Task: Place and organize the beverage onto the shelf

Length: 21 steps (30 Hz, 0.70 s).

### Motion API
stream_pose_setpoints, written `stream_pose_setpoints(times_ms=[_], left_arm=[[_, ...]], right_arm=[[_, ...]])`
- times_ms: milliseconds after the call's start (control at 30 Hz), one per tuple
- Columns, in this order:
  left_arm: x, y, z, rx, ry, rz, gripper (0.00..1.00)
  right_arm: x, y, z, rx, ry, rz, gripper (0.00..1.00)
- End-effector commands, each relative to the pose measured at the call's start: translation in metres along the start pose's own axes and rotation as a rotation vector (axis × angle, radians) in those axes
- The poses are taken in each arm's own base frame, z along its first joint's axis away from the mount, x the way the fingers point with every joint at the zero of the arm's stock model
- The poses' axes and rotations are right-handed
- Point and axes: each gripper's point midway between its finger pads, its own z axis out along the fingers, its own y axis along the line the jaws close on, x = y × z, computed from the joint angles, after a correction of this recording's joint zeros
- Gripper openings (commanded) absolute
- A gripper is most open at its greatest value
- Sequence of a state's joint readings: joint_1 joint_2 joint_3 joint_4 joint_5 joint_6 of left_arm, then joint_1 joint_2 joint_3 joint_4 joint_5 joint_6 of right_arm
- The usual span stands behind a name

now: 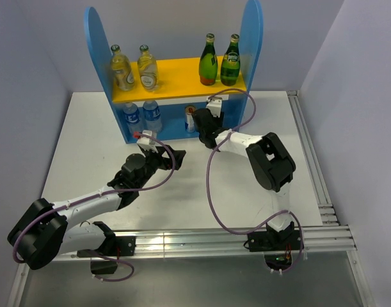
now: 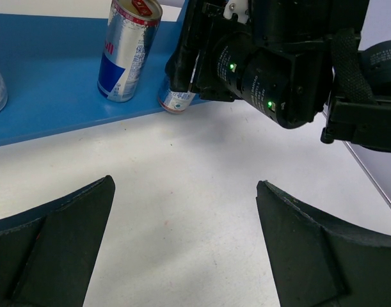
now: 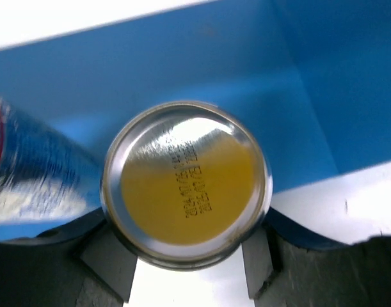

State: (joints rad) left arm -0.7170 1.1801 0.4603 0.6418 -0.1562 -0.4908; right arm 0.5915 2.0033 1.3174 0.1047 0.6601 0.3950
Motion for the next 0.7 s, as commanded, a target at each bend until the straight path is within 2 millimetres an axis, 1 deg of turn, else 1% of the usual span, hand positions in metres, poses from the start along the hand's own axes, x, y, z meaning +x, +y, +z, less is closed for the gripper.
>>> stream_pose_setpoints(times_ms=[0,67,133,233,267,300,333,367,400,433,467,500,533,600,633,667], left_arm=[[-0.011,-0.004,0.002,0.008,-0.04,0.009,0.99],[-0.011,-0.004,0.001,0.008,-0.042,0.009,0.99],[-0.011,-0.004,0.001,0.007,-0.044,0.01,0.99],[-0.011,-0.004,0.001,0.008,-0.04,0.009,0.99],[-0.011,-0.004,0.001,0.01,-0.042,0.007,0.99],[-0.011,-0.004,0.001,0.011,-0.042,0.007,0.99],[-0.011,-0.004,0.001,0.011,-0.038,0.008,0.99],[-0.012,-0.005,0.0,0.013,-0.042,0.007,0.99],[-0.012,-0.004,0.0,0.011,-0.042,0.007,0.99],[-0.011,-0.004,-0.001,0.011,-0.042,0.007,0.99],[-0.012,-0.005,-0.001,0.011,-0.042,0.009,0.99],[-0.013,-0.005,-0.001,0.012,-0.043,0.008,0.99],[-0.014,-0.005,-0.002,0.01,-0.046,0.008,0.99],[-0.013,-0.005,-0.002,0.01,-0.046,0.01,0.99],[-0.013,-0.005,-0.001,0.01,-0.044,0.01,0.99],[-0.012,-0.005,-0.001,0.01,-0.044,0.008,0.99]], right_arm=[[-0.055,0.005,0.013,-0.026,-0.076,0.105,0.63],[-0.056,0.003,0.015,-0.026,-0.074,0.106,0.73],[-0.056,0.003,0.015,-0.026,-0.075,0.104,0.75],[-0.062,0.005,0.018,-0.027,-0.095,0.116,0.75],[-0.062,0.005,0.02,-0.02,-0.088,0.117,0.76],[-0.057,0.005,0.025,-0.01,-0.077,0.112,0.76],[-0.066,0.009,0.027,-0.016,-0.085,0.124,0.76],[-0.061,0.006,0.029,0.001,-0.064,0.118,0.66],[-0.062,0.005,0.029,0.002,-0.068,0.121,0.56],[-0.056,0.0,0.028,0.012,-0.062,0.117,0.49],[-0.06,-0.001,0.027,0.011,-0.086,0.139,0.24],[-0.067,-0.003,0.02,0.009,-0.107,0.159,0.14],[-0.06,-0.008,0.019,0.018,-0.103,0.158,0.11],[-0.06,-0.009,0.019,0.02,-0.106,0.161,0.08],[-0.064,-0.007,0.019,0.021,-0.111,0.164,0.06],[-0.062,-0.007,0.021,0.026,-0.103,0.156,0.0]])
